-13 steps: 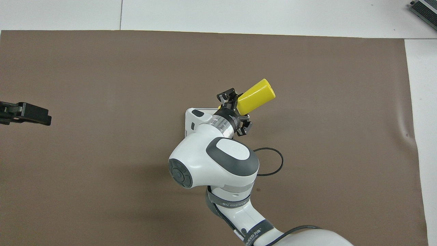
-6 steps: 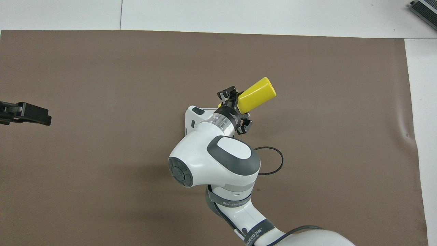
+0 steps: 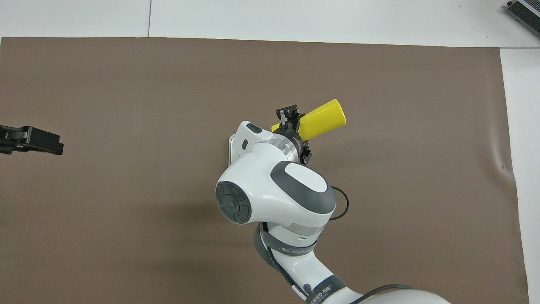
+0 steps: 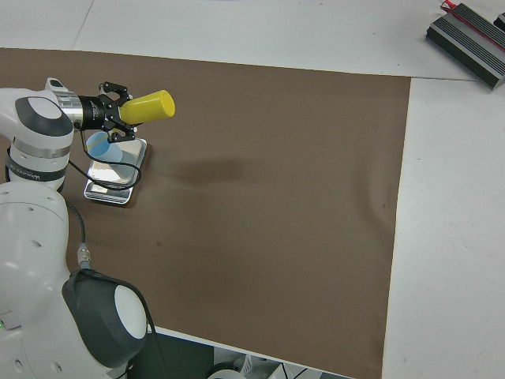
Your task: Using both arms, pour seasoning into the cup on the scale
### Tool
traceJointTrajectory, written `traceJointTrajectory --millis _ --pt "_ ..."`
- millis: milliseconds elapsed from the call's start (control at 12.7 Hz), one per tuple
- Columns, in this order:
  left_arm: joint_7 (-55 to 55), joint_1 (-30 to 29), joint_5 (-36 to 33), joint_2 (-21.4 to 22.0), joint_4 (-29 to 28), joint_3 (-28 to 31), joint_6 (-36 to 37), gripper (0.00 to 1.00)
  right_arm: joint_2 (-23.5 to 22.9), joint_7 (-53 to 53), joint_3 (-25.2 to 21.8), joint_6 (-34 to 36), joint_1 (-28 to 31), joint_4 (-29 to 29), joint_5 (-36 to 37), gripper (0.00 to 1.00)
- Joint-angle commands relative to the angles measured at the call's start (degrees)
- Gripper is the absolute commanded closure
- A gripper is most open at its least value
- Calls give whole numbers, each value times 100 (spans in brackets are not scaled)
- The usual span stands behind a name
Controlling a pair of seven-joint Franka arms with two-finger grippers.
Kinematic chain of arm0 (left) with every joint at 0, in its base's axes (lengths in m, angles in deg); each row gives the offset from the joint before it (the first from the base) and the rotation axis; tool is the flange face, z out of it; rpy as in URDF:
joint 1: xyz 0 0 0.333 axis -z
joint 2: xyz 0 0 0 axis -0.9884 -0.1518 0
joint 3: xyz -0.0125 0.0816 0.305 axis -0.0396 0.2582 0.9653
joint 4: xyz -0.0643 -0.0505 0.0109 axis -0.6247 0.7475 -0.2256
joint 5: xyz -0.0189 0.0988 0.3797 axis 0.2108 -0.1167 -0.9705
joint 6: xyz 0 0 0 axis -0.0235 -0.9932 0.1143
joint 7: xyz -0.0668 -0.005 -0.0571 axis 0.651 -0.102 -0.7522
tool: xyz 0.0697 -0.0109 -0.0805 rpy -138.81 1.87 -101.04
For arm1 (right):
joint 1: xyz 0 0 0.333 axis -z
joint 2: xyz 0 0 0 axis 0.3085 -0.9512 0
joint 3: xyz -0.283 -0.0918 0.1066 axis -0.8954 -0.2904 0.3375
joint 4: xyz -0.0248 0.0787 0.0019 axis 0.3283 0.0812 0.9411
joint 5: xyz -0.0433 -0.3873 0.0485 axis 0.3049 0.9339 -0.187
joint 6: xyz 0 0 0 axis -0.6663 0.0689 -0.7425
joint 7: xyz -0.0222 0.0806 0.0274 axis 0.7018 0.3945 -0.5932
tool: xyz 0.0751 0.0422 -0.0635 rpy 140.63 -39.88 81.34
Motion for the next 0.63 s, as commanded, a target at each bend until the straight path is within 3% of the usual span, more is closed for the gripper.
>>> traceJointTrajectory --millis 0,315,552 --pt "-50 -67 70 73 -20 -38 83 0 502 -20 53 -125 278 -377 -667 100" --pt "-50 -67 61 64 -20 -38 83 0 819 -396 53 -169 804 -458 -2298 100" --pt "-50 -75 70 73 -20 -38 83 0 1171 -1887 44 -607 1612 -887 -4117 100"
